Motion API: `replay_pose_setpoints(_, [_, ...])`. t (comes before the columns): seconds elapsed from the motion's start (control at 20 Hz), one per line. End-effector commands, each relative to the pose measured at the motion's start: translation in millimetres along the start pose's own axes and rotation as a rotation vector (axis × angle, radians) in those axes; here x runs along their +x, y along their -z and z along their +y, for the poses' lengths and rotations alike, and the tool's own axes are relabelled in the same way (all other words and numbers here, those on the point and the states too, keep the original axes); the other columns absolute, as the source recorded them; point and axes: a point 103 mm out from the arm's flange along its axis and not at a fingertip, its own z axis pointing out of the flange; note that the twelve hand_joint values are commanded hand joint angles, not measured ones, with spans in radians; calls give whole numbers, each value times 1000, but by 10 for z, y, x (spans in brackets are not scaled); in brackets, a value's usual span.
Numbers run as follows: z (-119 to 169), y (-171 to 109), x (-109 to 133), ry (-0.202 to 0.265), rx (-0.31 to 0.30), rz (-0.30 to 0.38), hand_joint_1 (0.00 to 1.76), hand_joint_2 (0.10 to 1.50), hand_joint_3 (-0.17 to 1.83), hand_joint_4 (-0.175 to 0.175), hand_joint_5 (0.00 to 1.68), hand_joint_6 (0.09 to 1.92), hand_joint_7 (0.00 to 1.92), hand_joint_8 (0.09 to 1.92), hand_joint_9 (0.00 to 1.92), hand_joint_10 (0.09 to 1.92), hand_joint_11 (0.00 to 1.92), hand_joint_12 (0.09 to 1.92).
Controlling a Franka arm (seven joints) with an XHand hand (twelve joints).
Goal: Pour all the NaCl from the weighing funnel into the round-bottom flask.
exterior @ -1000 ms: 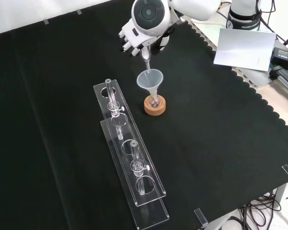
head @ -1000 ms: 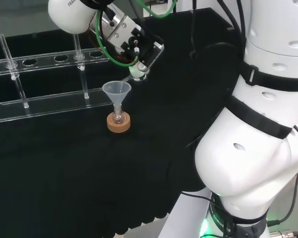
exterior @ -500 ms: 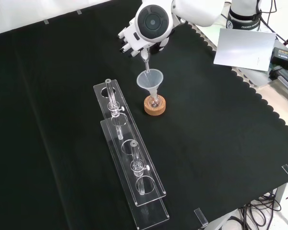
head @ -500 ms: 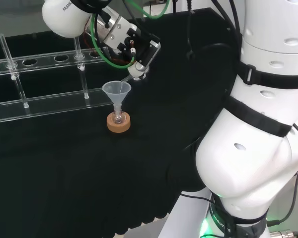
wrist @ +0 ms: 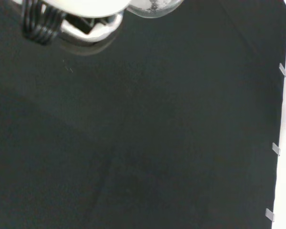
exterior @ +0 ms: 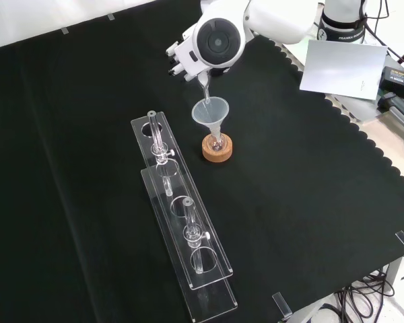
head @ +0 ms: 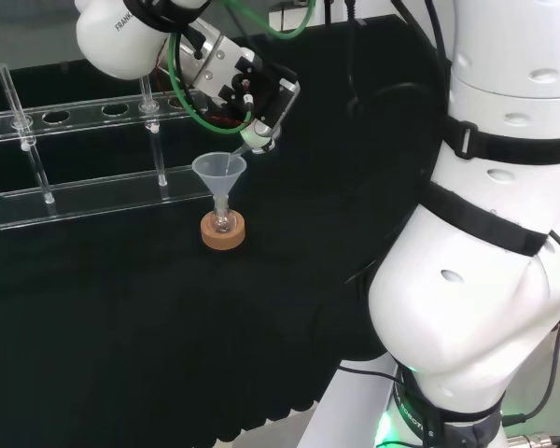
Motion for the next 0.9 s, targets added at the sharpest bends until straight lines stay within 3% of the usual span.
replay_pose_setpoints(0.05, [14,10,6,-10,13,-23,1101,673,705,175,1171,875,545,668,951,357,741,1079])
replay_pose_setpoints(0.9, [37,82,24,-28,22,-106,1101,673,705,175,1171,874,539,666,946,351,740,1076])
